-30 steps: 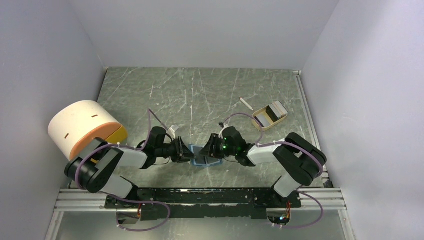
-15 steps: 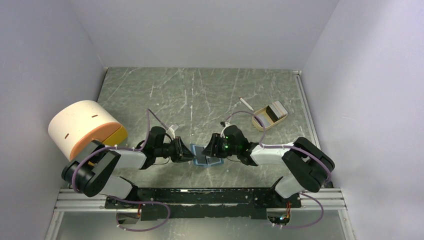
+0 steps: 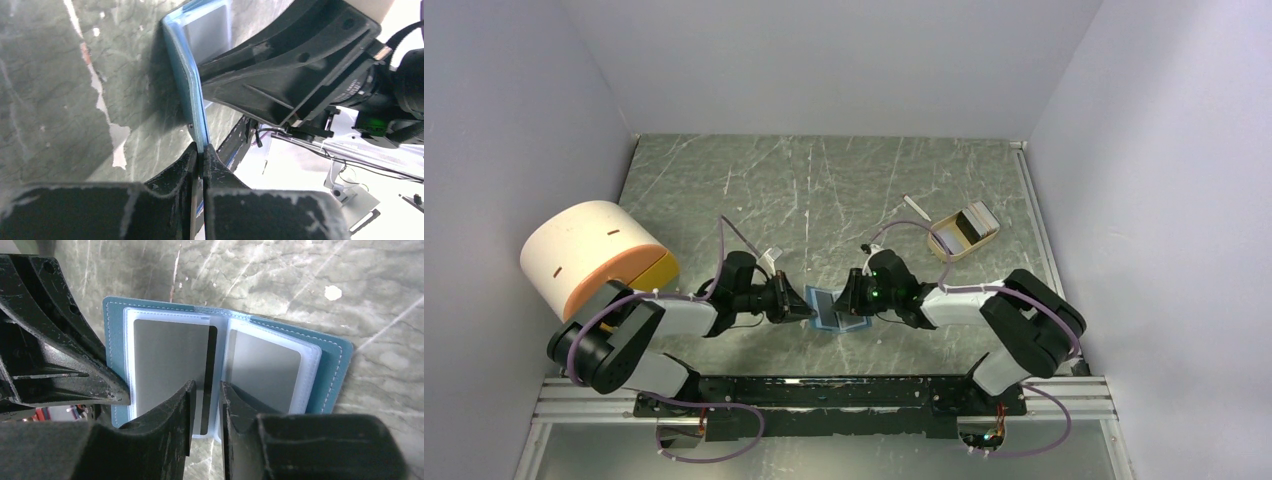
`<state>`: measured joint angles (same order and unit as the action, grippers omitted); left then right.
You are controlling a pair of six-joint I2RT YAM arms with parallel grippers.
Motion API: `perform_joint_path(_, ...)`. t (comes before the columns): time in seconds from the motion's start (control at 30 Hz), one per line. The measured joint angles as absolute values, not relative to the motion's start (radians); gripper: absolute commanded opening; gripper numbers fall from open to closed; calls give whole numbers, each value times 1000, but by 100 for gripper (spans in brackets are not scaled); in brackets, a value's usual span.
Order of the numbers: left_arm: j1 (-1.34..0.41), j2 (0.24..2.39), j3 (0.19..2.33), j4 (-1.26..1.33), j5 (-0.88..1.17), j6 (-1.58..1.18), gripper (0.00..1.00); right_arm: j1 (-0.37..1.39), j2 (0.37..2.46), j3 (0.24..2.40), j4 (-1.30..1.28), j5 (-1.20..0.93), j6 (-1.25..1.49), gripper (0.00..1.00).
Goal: Put the credit cards into the card holder
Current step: Insert the credit card into the card holder.
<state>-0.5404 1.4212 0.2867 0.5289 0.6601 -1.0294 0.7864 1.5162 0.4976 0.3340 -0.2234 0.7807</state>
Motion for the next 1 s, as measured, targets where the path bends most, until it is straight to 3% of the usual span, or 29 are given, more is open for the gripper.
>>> perform_joint_path(0.3,-540,1454,287,620,694,-1048,9,786,1554,493,407,-251,788,28)
perform_joint_path(0.9,-540,1532,356,510,678,-1014,25,781,1553,435,505,-252,822,33)
perform_joint_path(1.0,-540,1557,368,509,679,-1014,15,781,1553,435,505,-252,823,33)
